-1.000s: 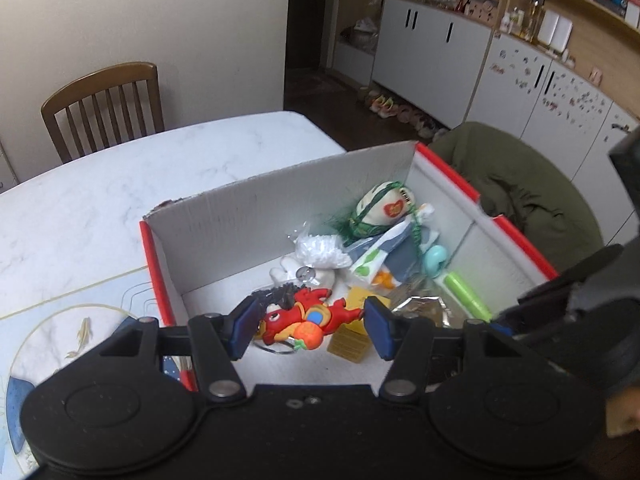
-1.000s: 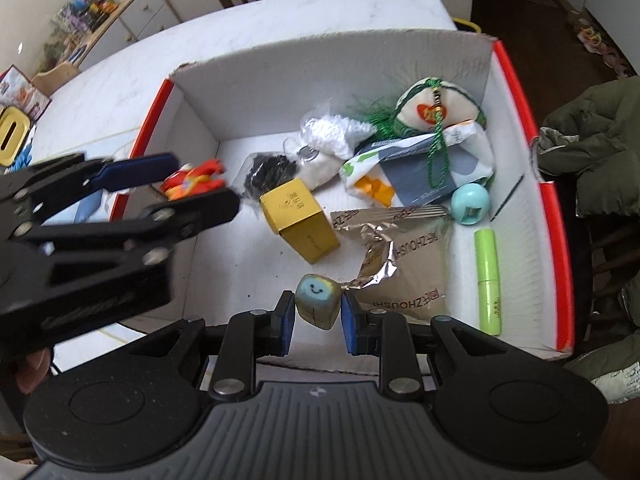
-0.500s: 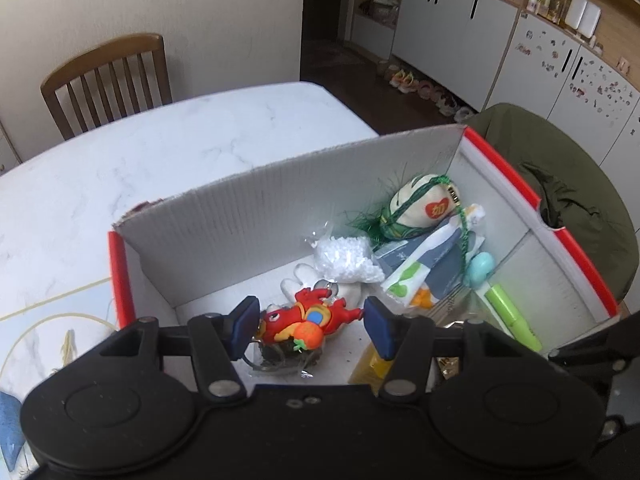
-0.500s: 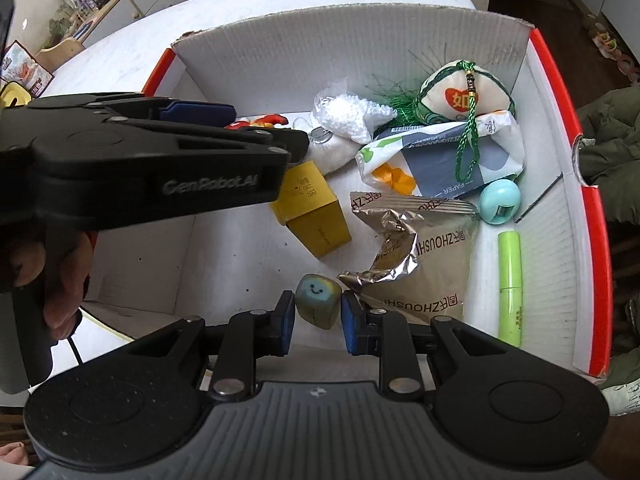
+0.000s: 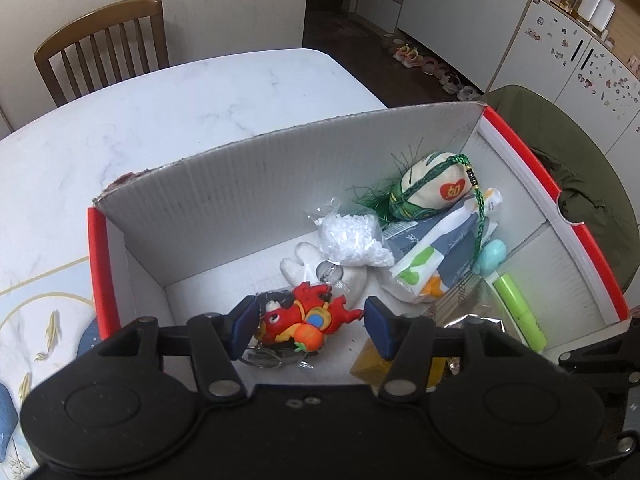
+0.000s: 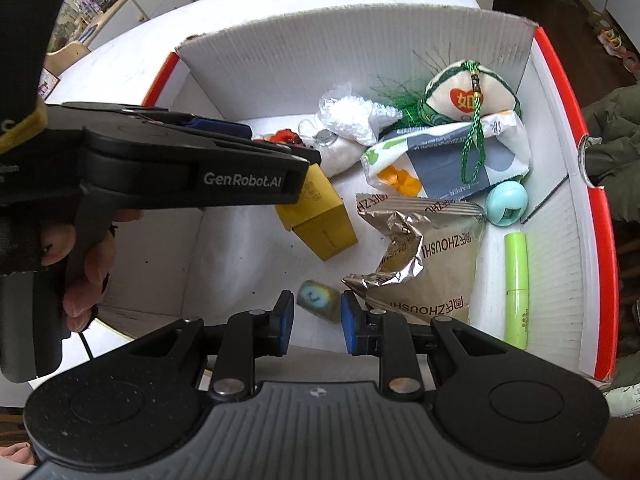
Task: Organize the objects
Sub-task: 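Open both tools to drop the cube and dragon keychain in the box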
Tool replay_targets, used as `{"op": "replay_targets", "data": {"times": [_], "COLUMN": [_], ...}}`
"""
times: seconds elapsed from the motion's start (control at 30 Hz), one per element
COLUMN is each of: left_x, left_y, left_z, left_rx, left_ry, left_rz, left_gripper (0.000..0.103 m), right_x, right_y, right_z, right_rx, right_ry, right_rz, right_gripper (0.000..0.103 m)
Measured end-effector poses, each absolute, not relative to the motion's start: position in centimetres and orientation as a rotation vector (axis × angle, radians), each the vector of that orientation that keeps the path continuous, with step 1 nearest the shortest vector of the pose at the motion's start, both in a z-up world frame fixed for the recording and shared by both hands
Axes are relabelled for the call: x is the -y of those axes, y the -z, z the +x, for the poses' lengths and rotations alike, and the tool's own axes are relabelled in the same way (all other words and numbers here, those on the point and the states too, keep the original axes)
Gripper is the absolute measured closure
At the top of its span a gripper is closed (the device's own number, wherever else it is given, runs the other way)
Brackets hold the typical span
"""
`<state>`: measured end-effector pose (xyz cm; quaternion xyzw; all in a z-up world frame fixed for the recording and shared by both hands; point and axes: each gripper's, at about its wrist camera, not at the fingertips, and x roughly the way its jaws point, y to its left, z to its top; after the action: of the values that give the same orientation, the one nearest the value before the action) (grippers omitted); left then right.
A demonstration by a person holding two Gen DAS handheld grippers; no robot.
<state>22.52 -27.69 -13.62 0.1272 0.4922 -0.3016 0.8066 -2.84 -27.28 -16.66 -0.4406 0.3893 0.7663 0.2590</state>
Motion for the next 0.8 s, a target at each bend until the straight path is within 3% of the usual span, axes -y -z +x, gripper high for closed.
{"op": "replay_targets", "data": {"times": [0.17, 0.8], "left_x": [27.4, 22.9], "left_y": [12.9, 7.5], "left_z": [22.1, 18.0], "left_rx": [-1.032, -0.883], "left_ry": [0.654, 0.723], "left_rz": [0.257, 0.2], "left_gripper": [0.043, 0.031], "right_x": [27.6, 29.7], "right_y": [15.6, 10.8], "right_z": [-2.7, 0.2], "right_rx": [-1.029, -0.936], "right_ry": [-2.094, -2.128], "right_rz": [-1.161, -1.002], "right_gripper": [0.073, 0.071]}}
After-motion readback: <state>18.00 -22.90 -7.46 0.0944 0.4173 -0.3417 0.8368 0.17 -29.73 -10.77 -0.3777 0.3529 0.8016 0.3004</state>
